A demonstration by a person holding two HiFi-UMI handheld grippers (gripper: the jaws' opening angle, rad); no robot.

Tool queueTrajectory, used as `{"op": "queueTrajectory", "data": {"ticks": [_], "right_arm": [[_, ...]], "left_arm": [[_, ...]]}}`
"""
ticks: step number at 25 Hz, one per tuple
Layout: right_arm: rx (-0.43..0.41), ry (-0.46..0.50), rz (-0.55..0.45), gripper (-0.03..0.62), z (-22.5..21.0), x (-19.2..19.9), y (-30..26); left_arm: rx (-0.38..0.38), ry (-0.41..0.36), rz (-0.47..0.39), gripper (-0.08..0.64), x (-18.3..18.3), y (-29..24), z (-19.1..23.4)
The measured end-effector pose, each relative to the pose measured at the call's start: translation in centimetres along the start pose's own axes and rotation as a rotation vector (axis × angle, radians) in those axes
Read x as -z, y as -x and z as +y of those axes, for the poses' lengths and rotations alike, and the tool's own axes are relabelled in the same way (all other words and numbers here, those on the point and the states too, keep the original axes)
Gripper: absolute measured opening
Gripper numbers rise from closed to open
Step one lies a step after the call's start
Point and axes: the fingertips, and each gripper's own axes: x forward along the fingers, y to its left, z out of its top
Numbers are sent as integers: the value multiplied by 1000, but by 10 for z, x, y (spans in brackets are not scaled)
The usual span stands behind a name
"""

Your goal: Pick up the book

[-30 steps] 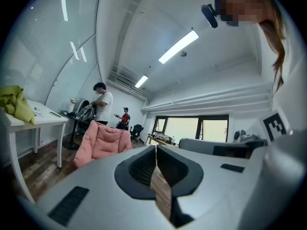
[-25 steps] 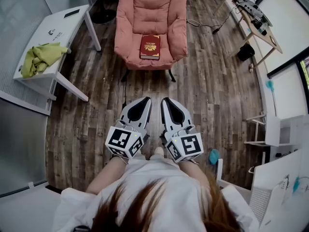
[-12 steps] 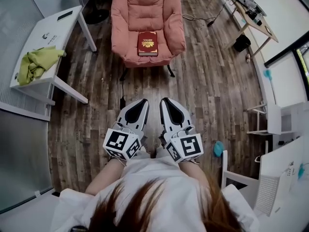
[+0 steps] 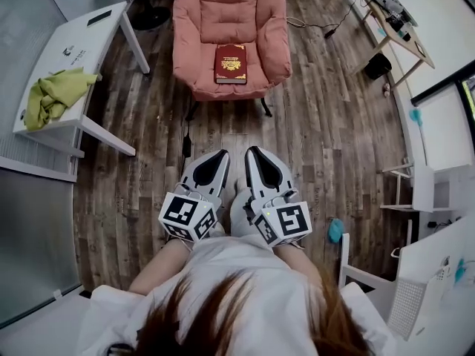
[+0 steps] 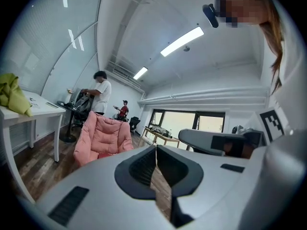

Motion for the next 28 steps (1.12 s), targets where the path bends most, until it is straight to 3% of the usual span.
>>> {"op": "queueTrajectory", "data": {"ticks": [8,19,28], "right_arm": [[-55,10,-7,37,-45,-10,-75],[-129,20,9,37,-138,-34,-173],[-169,-2,29,37,-187,-35,-212]], "left_arm": [[-40,0,-41,5,-31,-74,45],[-69,-16,-66,5,-64,-204,74],[-121,-23,-89,5,-76,-258,87]]}}
